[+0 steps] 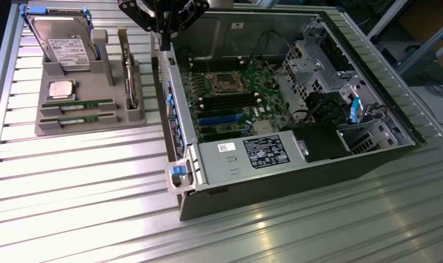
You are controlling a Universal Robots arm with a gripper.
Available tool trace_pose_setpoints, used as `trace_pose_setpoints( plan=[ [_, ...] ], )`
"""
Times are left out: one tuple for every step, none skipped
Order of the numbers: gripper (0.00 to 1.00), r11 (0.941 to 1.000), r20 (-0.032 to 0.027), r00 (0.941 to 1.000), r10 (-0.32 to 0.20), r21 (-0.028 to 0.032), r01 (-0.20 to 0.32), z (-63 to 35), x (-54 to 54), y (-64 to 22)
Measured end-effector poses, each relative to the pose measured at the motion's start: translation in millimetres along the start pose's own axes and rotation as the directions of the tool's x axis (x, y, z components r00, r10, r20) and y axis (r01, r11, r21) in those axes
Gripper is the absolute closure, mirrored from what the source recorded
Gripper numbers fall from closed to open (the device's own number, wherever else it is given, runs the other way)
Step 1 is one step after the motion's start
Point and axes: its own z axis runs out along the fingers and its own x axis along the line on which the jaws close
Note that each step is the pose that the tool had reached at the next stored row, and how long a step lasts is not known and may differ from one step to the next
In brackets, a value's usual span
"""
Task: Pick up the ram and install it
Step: 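Reach for the ram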
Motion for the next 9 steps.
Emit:
trace_pose_setpoints(
  plan=[
    [0.89,1.0,0.0,1.0,0.0,0.0001,0.0,-0.1,0.9,0.0],
    [0.89,1.0,0.0,1.0,0.0,0.0,0.0,0.0,1.9,0.1],
    [0.89,1.0,0.0,1.0,0.0,0.0001,0.0,-0.1,2.7,0.1],
    [0.89,1.0,0.0,1.0,0.0,0.0,0.0,-0.1,4.0,0.2],
    [0.89,1.0,0.0,1.0,0.0,0.0,0.0,-0.1,5.2,0.2],
    [0.89,1.0,0.0,1.0,0.0,0.0,0.0,-0.1,6.2,0.3],
    [0.89,1.0,0.0,1.0,0.0,0.0001,0.0,-0.2,7.1,0.3],
    [0.89,1.0,0.0,1.0,0.0,0.0,0.0,-0.2,7.7,0.3],
    [0.89,1.0,0.0,1.0,0.0,0.0,0.0,-0.2,8.3,0.3]
  ],
)
